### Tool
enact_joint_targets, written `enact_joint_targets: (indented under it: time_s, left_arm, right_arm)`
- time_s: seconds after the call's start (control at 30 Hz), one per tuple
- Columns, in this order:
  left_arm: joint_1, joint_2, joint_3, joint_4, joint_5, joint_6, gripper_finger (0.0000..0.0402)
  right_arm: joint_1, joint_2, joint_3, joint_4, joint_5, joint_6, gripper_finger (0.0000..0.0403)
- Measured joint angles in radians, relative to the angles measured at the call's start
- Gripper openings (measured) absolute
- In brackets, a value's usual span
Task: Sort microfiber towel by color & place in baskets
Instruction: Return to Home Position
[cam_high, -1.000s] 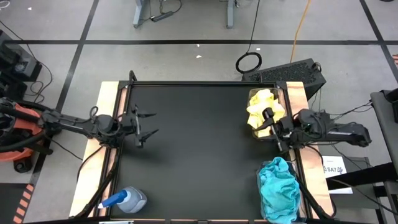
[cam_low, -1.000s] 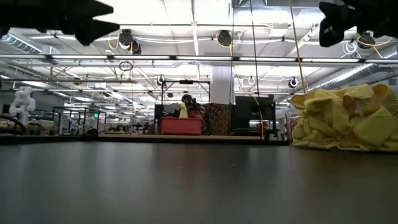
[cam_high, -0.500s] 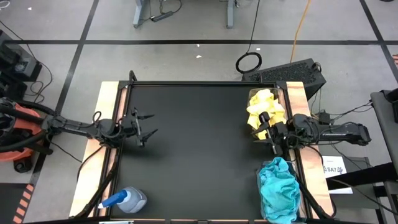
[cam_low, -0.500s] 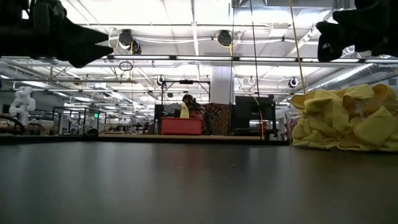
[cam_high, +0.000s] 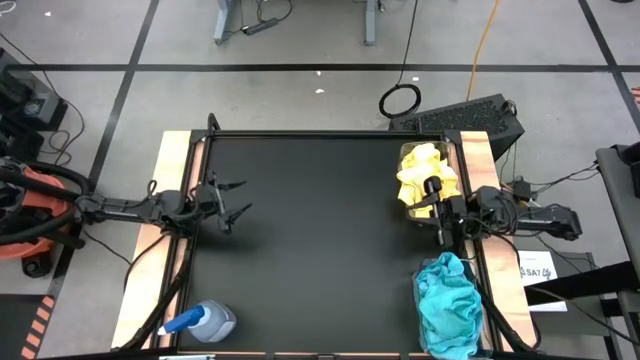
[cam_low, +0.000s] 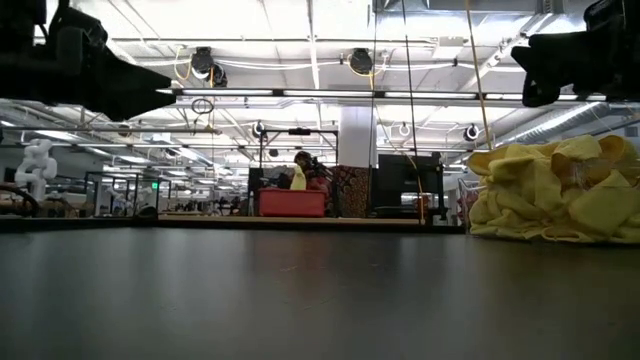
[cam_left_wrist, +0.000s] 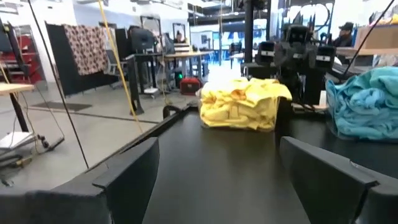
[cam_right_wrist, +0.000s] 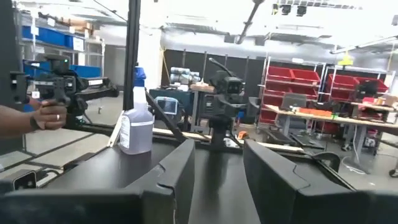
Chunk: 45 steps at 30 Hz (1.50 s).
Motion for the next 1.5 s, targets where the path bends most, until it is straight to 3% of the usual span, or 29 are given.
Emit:
enact_joint_targets:
  time_s: [0.3, 0.63, 1.5]
  left_arm:
    - [0.001, -0.021, -0.001, -0.039, -0.019, -0.02, 0.0338]
    - [0.001, -0.021, -0.001, -0.04, -0.024, -0.022, 0.0338]
    - [0.001, -0.021, -0.002, -0.039, -0.024, -0.024, 0.0338]
  right_arm:
    - [-0.001, -0.021, 0.005, -0.034, 0.024, 0.034, 0.011]
    - [-0.001, -0.021, 0.005, -0.039, 0.023, 0.108, 0.0109]
    - [-0.001, -0.021, 0.006, -0.039, 0.021, 0.109, 0.011]
